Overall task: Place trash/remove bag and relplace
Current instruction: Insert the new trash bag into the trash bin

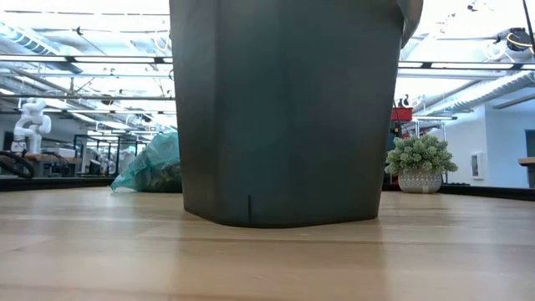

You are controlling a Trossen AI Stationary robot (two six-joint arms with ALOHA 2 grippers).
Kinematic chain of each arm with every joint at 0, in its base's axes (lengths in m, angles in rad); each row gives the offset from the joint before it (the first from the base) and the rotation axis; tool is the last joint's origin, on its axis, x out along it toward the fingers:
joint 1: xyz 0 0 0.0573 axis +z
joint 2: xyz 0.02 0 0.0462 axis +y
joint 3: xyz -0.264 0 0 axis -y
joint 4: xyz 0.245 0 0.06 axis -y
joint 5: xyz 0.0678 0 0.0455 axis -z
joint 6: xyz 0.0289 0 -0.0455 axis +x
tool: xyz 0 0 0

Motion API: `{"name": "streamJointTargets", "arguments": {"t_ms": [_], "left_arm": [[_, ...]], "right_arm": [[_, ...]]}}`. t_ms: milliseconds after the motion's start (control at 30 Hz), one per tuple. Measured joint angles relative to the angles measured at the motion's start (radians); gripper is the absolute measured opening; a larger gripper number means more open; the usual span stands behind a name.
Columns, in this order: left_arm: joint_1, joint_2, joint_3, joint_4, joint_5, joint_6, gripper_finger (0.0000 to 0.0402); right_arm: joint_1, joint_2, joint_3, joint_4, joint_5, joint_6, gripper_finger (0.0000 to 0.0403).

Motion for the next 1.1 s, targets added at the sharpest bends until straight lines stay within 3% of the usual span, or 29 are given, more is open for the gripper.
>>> {"name": "streamJointTargets", "arguments": {"t_ms": [200, 333, 533, 1100], "left_arm": [[0.089, 0.018, -0.001, 0.054, 0.103, 0.152, 0.0181], [0.124, 0.015, -0.011, 0.051, 0.116, 0.183, 0.0181], [0.164, 0.017, -0.060, 0.032, 0.218, 0.234, 0.0181], [0.190, 0.017, -0.080, 0.115, 0.269, 0.305, 0.0181]], "right_arm": [[-0.011, 0.000, 0.000, 0.000, 0.000, -0.014, 0.0180], [-0.012, 0.000, 0.000, 0.000, 0.000, -0.018, 0.0180], [-0.024, 0.000, 0.000, 0.000, 0.000, -0.026, 0.0180], [-0.058, 0.000, 0.000, -0.001, -0.025, -0.045, 0.0180]]}}
